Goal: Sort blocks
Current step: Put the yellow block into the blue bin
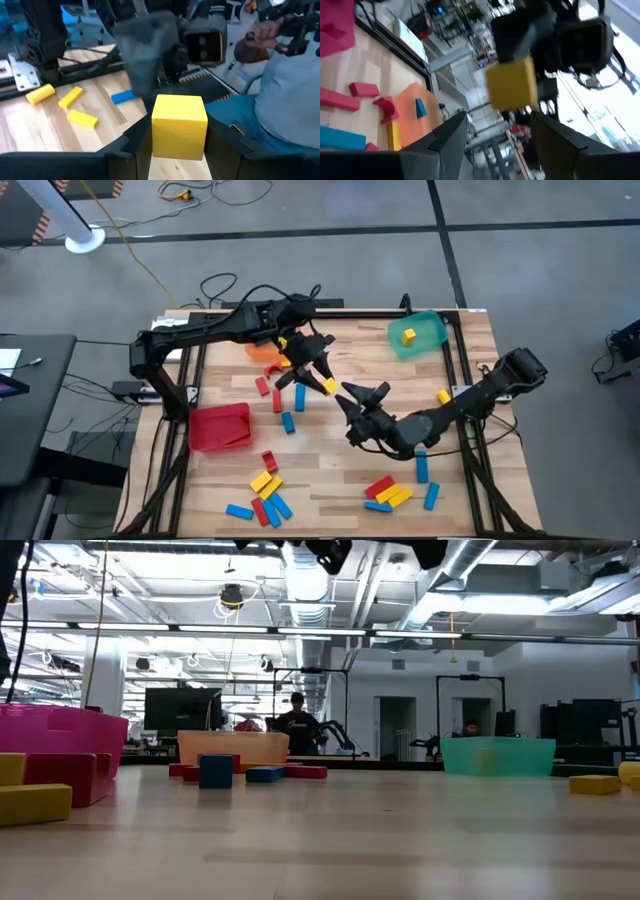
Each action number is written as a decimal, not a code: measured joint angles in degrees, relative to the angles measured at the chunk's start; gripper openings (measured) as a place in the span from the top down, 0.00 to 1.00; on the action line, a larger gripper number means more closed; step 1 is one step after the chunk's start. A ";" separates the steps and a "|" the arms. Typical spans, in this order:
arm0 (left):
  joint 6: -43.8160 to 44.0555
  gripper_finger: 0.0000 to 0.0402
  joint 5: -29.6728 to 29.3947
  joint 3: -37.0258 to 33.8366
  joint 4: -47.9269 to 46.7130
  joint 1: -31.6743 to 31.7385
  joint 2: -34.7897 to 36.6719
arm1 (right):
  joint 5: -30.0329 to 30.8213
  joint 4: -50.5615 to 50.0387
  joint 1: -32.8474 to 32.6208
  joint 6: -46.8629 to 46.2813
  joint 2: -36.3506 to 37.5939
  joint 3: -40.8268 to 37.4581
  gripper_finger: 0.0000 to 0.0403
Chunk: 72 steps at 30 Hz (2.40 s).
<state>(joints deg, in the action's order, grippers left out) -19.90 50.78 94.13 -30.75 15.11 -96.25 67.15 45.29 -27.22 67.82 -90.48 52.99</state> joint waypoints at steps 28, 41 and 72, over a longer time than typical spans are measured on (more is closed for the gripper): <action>7.92 0.65 -1.42 -0.04 6.38 3.40 2.81 | 1.76 2.23 1.77 12.36 0.00 6.86 0.42; 4.11 0.65 -1.05 -0.07 -0.79 3.64 3.32 | -4.08 -0.19 3.43 13.34 0.00 6.84 0.42; 0.66 0.65 -2.93 -0.35 -7.72 1.22 -0.35 | -16.25 -14.00 8.68 -3.48 -0.07 6.71 0.47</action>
<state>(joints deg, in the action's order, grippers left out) -19.24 47.85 93.78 -38.47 16.34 -96.60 50.90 31.29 -18.55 64.34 -90.54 59.70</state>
